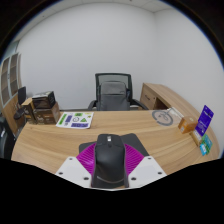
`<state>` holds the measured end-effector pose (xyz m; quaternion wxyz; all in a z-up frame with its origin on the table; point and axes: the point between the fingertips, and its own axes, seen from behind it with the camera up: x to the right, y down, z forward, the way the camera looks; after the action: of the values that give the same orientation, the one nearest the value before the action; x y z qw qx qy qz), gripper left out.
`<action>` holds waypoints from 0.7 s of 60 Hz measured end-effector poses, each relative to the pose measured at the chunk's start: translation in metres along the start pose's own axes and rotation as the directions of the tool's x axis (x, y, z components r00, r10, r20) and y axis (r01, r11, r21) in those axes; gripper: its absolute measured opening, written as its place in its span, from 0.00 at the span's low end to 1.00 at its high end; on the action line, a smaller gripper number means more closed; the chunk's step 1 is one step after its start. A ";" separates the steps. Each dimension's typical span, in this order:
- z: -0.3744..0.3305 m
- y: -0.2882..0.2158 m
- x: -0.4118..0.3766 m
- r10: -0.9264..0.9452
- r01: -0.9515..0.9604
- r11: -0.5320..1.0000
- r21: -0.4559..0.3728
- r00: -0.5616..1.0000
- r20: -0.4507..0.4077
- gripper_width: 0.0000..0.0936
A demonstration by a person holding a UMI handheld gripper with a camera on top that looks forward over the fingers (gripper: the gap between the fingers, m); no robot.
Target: Arrange mouse
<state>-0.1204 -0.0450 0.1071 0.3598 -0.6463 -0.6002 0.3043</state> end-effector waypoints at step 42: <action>0.090 0.075 0.031 0.018 -0.023 0.991 -0.135 0.999 -0.033 0.86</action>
<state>-0.1503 -0.0066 -0.0040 0.3216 -0.6802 -0.6070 0.2561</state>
